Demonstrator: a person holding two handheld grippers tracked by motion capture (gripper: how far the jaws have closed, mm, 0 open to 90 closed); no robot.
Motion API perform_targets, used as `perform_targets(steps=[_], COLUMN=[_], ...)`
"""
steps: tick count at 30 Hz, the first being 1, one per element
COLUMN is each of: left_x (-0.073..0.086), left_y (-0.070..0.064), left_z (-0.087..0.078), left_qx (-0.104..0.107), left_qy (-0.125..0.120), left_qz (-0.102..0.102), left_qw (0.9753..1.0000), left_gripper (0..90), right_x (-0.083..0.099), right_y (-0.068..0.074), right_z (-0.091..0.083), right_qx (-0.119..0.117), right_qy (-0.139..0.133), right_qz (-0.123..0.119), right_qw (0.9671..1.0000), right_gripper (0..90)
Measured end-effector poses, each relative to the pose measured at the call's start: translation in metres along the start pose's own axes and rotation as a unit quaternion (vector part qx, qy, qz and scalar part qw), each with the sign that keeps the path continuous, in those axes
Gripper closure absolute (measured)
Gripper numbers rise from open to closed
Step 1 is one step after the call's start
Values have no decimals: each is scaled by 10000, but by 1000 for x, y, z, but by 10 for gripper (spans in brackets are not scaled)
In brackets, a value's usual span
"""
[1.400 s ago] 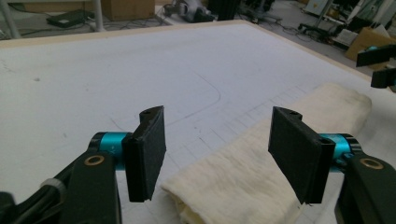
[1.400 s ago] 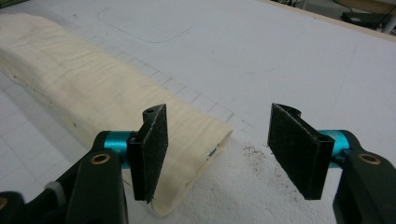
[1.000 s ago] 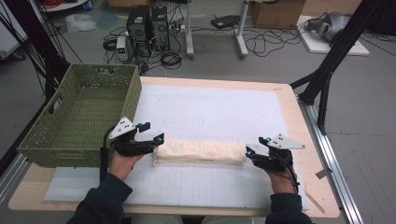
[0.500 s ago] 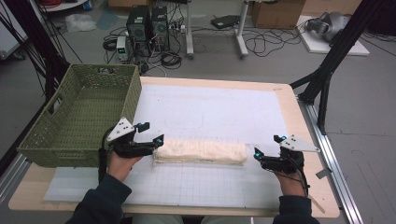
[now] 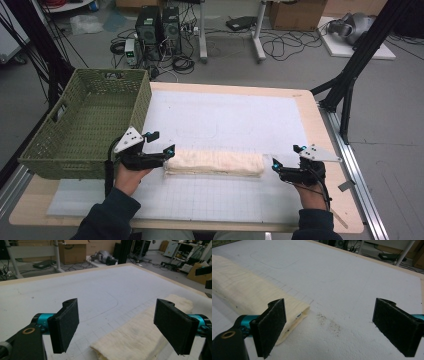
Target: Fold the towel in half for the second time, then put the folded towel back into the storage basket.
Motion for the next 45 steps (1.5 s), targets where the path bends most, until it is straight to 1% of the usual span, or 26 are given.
perform_targets(steps=[1, 4, 11, 16, 20, 24, 27, 28, 32, 36, 41, 42, 43, 45], left_x=[0, 1, 4, 3, 5, 7, 9, 10, 15, 22, 32, 34, 35, 40], left_y=[-1, -2, 0, 0, 0, -1, -2, -3, -8, -10, -10, -11, -10, -11], left_z=[0, 0, 3, 3, 4, 4, 3, 3, 7, 11, 16, 16, 16, 18], left_qx=[39, 50, 15, -21, -37, -88, -122, -124, -118, -103, -138, -149, -151, -183], left_qy=[13, 52, 108, 69, 134, 195, 235, 257, 428, 640, 872, 931, 975, 1078], left_qz=[14, 29, 19, 12, 23, 67, 95, 141, 184, 168, 122, 84, 101, 94], left_qw=[10000, 10000, 9999, 10000, 9999, 9997, 9996, 9995, 9988, 9978, 9960, 9955, 9951, 9940], left_gripper=[223, 234, 231, 230, 230, 234, 238, 238, 248, 269, 285, 301, 314, 330], right_x=[1, 1, 2, 2, 3, 1, 1, 1, 2, 4, 7, 7, 8, 8], right_y=[0, 0, -3, -2, -3, -1, 3, 4, 9, 10, 11, 12, 12, 13], right_z=[0, 1, 0, -1, -1, 1, 3, 4, 6, 6, 7, 8, 8, 8], right_qx=[3, 4, 25, 18, 21, -7, -70, -89, -160, -168, -154, -161, -162, -169], right_qy=[9, 6, 3, -11, 4, -11, -11, -5, 62, 132, 174, 180, 187, 193], right_qz=[8, -11, 82, 78, 83, 58, 25, 22, -50, -14, 4, 12, -25, -26], right_qw=[10000, 10000, 10000, 10000, 10000, 10000, 10000, 10000, 9998, 9998, 9997, 9997, 9997, 9997], right_gripper=[109, 109, 109, 109, 109, 109, 110, 110, 110, 110, 111, 111, 111, 111])
Point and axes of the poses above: each handheld gripper's, and its own axes: z roughly forward along the jaws, x roughly out of its underside, y roughly to its left, the point moved 8 cm from there along z, roughly forward along the jaws, and after that the axes turned 1 degree about z, right-handed, at the moved point
